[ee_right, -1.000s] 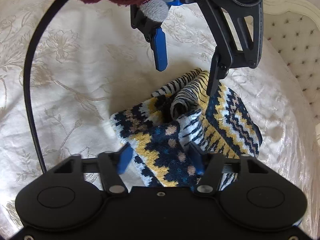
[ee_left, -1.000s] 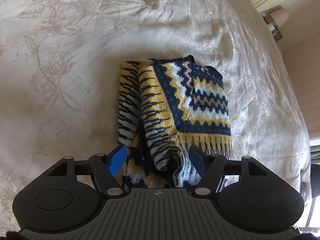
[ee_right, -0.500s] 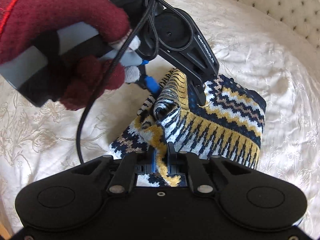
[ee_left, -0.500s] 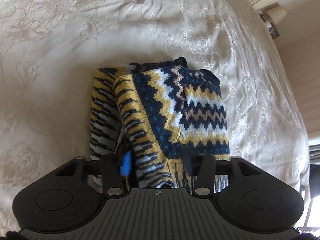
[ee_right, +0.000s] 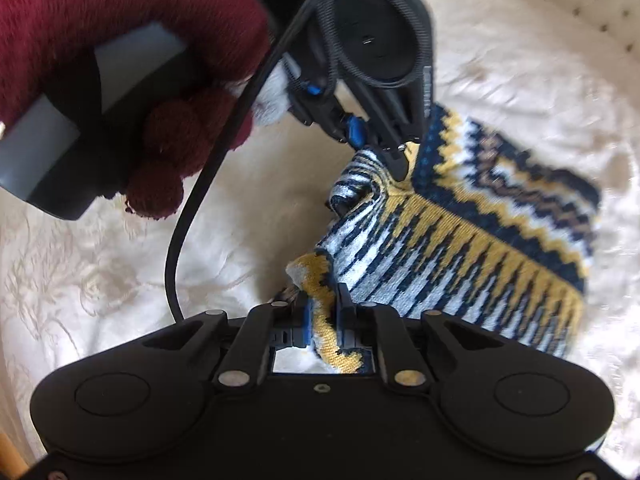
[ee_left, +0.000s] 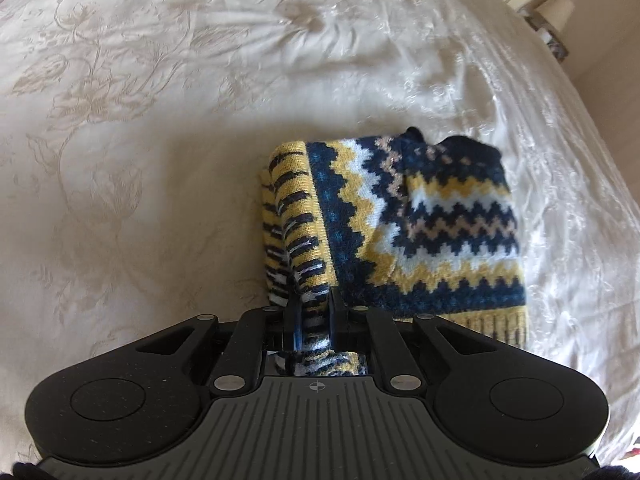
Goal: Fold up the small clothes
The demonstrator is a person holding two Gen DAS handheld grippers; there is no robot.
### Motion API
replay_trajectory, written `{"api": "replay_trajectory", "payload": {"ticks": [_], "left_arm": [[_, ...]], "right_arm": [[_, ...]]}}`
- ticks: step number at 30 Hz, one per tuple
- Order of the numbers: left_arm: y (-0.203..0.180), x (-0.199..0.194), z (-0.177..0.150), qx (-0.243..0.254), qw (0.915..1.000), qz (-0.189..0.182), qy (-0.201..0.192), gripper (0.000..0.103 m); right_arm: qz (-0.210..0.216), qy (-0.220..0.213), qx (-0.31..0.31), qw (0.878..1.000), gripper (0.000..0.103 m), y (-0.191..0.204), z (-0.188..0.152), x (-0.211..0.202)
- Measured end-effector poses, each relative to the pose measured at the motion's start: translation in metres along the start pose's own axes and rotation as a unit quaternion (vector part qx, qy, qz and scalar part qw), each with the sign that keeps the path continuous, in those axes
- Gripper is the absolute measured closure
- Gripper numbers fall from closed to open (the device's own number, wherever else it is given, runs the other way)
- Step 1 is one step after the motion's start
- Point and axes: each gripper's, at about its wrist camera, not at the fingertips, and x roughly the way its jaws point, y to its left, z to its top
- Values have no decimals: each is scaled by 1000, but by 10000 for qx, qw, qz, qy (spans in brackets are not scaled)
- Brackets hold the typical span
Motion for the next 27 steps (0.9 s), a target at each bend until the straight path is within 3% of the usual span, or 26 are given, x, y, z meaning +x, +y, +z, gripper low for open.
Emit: {"api": "replay_trajectory", "payload": {"ticks": [4, 9, 12, 16, 21, 27], "left_arm": [[-1, 0, -2, 67, 9999, 64, -125, 82], [4, -19, -7, 117, 9984, 54, -542, 60], [8, -36, -11, 28, 9965, 20, -841, 51], [10, -51, -21, -172, 9956, -140, -915, 34], [7, -48, -45, -308, 9966, -330, -689, 33], [3, -29, -74, -400, 9979, -432, -283, 33]], "right_arm": [[314, 97, -208, 9992, 53, 4, -2, 14], [660, -239, 134, 9974, 37, -16, -10, -13], [697, -476, 452, 9954, 35, -33, -14, -35], [661, -762, 1084, 9890, 24, -66, -23, -60], [431, -770, 1980, 9762, 18, -115, -33, -69], [371, -765, 2978, 9508, 17, -179, -43, -63]]}}
